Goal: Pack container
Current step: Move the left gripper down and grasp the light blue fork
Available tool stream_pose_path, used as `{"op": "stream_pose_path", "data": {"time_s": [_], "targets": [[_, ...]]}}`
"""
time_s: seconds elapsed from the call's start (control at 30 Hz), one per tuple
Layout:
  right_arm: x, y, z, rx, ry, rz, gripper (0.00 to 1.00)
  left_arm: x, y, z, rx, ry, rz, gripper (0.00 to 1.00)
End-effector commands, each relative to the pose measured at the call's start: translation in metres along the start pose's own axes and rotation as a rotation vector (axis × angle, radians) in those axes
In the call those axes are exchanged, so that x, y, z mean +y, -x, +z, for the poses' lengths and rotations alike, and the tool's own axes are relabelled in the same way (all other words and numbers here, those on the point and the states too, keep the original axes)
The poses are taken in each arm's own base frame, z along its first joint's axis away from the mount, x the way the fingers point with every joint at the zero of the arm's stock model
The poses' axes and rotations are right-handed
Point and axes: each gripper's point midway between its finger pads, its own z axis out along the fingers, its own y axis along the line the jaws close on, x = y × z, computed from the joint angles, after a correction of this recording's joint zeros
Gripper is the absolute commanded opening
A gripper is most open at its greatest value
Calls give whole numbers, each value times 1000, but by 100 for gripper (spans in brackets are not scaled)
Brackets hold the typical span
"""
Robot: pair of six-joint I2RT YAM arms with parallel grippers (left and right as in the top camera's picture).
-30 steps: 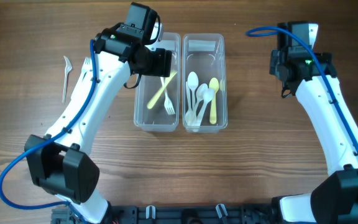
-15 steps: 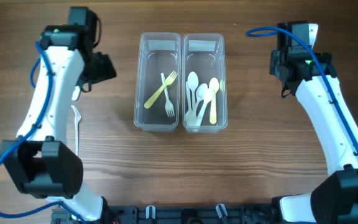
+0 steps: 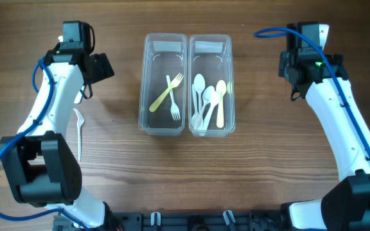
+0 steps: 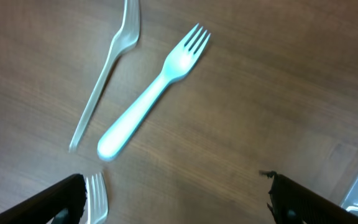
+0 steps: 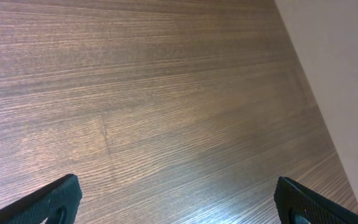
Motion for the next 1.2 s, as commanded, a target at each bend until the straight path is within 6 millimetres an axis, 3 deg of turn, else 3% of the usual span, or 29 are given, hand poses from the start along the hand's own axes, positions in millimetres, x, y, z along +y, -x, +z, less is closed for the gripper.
{"op": "stream_pose_path", "data": {"time_s": [0.0,0.1,0.2,0.27,0.5,0.63,0.67,0.7,0.93,1.0,1.07,1.17], "targets": [[-3,-1,2,2,-20,1,100,0,6,13,-33,7,152,95],[-3,-1,2,2,-20,1,100,-3,15,34,-59,12,296,98],[-3,-1,2,2,-20,1,100,7,14,58,-35,29,368,100],[-3,-1,2,2,-20,1,100,15,10,78,-5,29,366,100],[-3,-1,2,2,-20,1,100,9,-13,126,67,-51,425,99],[-3,-1,2,2,-20,1,100,-3,-31,142,115,-128,496,83],[-3,-1,2,2,-20,1,100,-2,-32,143,118,-128,496,74],[-3,-1,2,2,-20,1,100,-2,-33,143,120,-128,496,58],[-3,-1,2,2,-20,1,100,-2,-33,143,122,-126,495,49],[-3,-1,2,2,-20,1,100,-1,-33,143,124,-126,494,35],[-3,-1,2,2,-20,1,100,-1,-34,143,126,-126,493,14],[-3,-1,2,2,-20,1,100,-2,-31,143,120,-123,445,18]]}}
